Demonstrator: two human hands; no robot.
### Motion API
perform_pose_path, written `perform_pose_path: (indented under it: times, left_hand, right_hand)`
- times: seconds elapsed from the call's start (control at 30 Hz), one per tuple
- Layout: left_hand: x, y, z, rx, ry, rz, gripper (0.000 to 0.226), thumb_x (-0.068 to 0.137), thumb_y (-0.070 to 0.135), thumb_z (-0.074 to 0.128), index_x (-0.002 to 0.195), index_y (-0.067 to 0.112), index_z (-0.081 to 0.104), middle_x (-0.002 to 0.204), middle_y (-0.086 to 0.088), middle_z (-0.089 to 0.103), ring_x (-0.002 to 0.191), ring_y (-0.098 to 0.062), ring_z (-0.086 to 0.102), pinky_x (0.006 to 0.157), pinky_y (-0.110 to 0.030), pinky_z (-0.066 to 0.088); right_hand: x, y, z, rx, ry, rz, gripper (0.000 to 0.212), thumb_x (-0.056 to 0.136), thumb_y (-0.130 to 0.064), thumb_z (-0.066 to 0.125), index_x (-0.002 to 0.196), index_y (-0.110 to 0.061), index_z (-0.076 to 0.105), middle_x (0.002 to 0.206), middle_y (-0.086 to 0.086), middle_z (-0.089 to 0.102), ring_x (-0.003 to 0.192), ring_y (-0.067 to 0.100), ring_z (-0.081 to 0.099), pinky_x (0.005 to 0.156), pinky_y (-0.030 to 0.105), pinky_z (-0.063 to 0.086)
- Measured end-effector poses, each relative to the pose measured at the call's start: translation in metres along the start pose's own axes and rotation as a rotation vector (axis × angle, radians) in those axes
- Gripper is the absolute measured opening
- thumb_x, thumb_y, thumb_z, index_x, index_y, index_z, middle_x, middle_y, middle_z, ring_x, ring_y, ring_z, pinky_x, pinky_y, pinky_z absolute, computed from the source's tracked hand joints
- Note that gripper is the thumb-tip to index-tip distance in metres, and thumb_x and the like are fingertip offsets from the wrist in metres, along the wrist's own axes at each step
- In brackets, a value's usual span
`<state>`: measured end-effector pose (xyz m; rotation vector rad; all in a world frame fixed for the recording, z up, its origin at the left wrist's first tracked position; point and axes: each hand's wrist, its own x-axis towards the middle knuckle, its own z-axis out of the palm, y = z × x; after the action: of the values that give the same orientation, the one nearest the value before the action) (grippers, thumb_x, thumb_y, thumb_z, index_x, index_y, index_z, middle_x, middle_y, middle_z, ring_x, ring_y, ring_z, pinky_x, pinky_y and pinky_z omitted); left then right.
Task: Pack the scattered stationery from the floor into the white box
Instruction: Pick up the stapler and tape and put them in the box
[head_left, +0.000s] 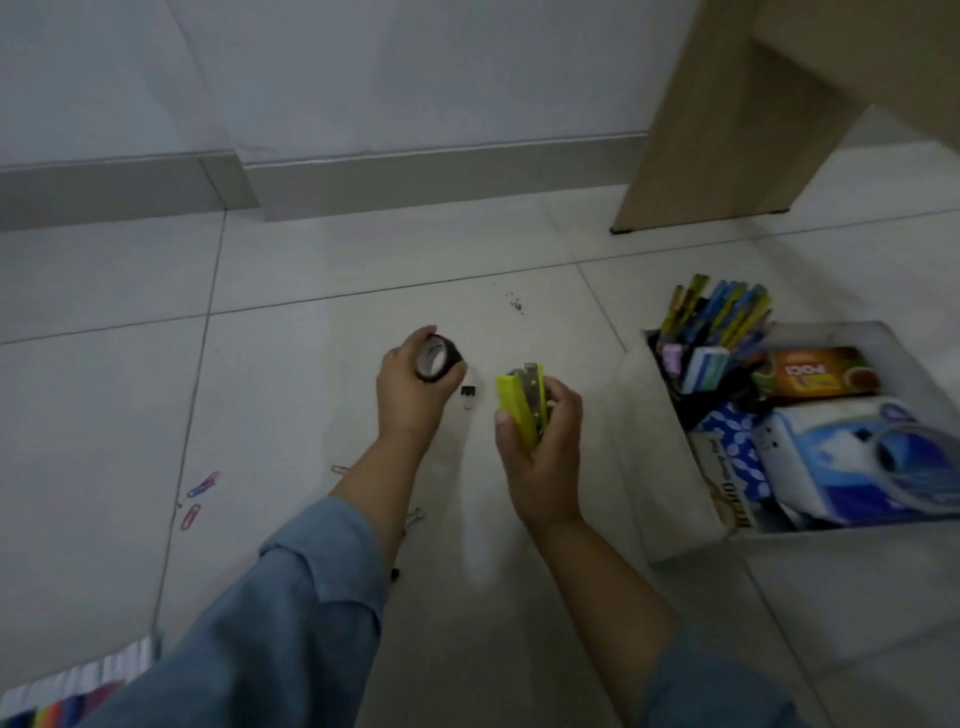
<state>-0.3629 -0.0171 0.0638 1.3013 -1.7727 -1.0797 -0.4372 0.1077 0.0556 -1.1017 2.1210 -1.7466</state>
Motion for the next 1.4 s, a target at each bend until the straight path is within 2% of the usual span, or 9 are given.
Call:
perform_pose_path:
  times: [0.07,0.13,0.33,0.43,0.6,0.77,0.9,1.07,1.4]
  left_hand:
    - [-0.015,0.027,0.016,-0.036,-0.03,0.087,0.048,0.074,0.023,0.076,0.118,0.016,0.059,0.118,-0.007,0.061,0.111,-0.022,0.057,0.096,-0.036,0.048]
    - [-0.029,0.053,0.03,-0.094,-0.066,0.137,0.046,0.072,0.022,0.078,0.114,0.014,0.061,0.116,-0.004,0.064,0.109,-0.021,0.059,0.094,-0.042,0.05]
    - [-0.077,0.097,0.074,-0.123,-0.282,0.291,0.046,0.073,0.031,0.077,0.115,0.023,0.061,0.112,0.005,0.064,0.103,-0.015,0.061,0.089,-0.04,0.053]
    - [-0.093,0.107,0.093,-0.097,-0.361,0.323,0.051,0.073,0.031,0.077,0.12,0.023,0.059,0.117,0.001,0.065,0.105,-0.017,0.061,0.091,-0.037,0.053]
    - [-0.108,0.114,0.113,-0.073,-0.414,0.302,0.058,0.075,0.029,0.076,0.128,0.018,0.055,0.121,-0.005,0.062,0.109,-0.018,0.059,0.094,-0.036,0.051]
    - [-0.109,0.117,0.116,-0.14,-0.37,0.218,0.058,0.076,0.027,0.075,0.129,0.017,0.055,0.126,-0.003,0.061,0.113,-0.016,0.058,0.097,-0.038,0.05]
    - [-0.107,0.116,0.114,-0.16,-0.343,0.214,0.055,0.076,0.026,0.076,0.128,0.019,0.057,0.124,-0.001,0.063,0.111,-0.015,0.059,0.096,-0.038,0.051]
    - [-0.105,0.11,0.115,-0.129,-0.346,0.191,0.058,0.077,0.027,0.075,0.13,0.017,0.054,0.127,-0.003,0.06,0.112,-0.016,0.057,0.097,-0.037,0.051]
    - [-0.103,0.106,0.116,-0.121,-0.338,0.222,0.054,0.077,0.025,0.074,0.127,0.02,0.055,0.121,-0.002,0.063,0.107,-0.013,0.058,0.093,-0.03,0.051]
  right_hand:
    - [0.009,-0.012,-0.02,0.031,0.089,-0.001,0.06,0.081,-0.04,0.053,0.121,0.003,0.043,0.108,0.014,0.052,0.09,0.016,0.053,0.078,0.016,0.044]
    - [0.021,-0.02,-0.043,0.054,0.171,-0.011,0.056,0.083,-0.036,0.055,0.121,0.004,0.042,0.105,0.009,0.053,0.084,0.008,0.052,0.073,0.008,0.044]
    - [0.054,-0.017,-0.133,0.079,0.423,0.125,0.04,0.09,-0.017,0.057,0.125,-0.001,0.044,0.105,0.001,0.055,0.079,-0.01,0.054,0.064,-0.001,0.041]
    - [0.07,-0.003,-0.188,-0.033,0.315,0.417,0.035,0.088,-0.033,0.057,0.115,-0.011,0.054,0.103,0.004,0.059,0.082,0.013,0.056,0.064,0.021,0.044]
    - [0.089,0.011,-0.246,-0.308,-0.091,0.789,0.043,0.08,-0.041,0.066,0.102,-0.005,0.058,0.105,0.017,0.058,0.098,0.035,0.058,0.089,0.051,0.051]
    - [0.091,0.016,-0.227,-0.574,-0.315,0.652,0.048,0.075,-0.042,0.072,0.095,-0.001,0.06,0.101,0.019,0.059,0.085,0.028,0.055,0.071,0.036,0.044]
    - [0.094,0.019,-0.222,-0.768,-0.514,0.502,0.066,0.073,-0.032,0.077,0.131,-0.01,0.053,0.135,0.012,0.052,0.117,0.028,0.053,0.091,0.036,0.046]
    - [0.089,0.024,-0.214,-0.744,-0.612,0.436,0.059,0.073,-0.016,0.077,0.128,-0.017,0.057,0.127,0.011,0.061,0.109,0.026,0.059,0.089,0.034,0.049]
    - [0.075,0.046,-0.202,-0.579,-0.474,0.425,0.064,0.07,-0.012,0.079,0.129,-0.011,0.051,0.133,0.011,0.051,0.12,0.026,0.051,0.094,0.033,0.043]
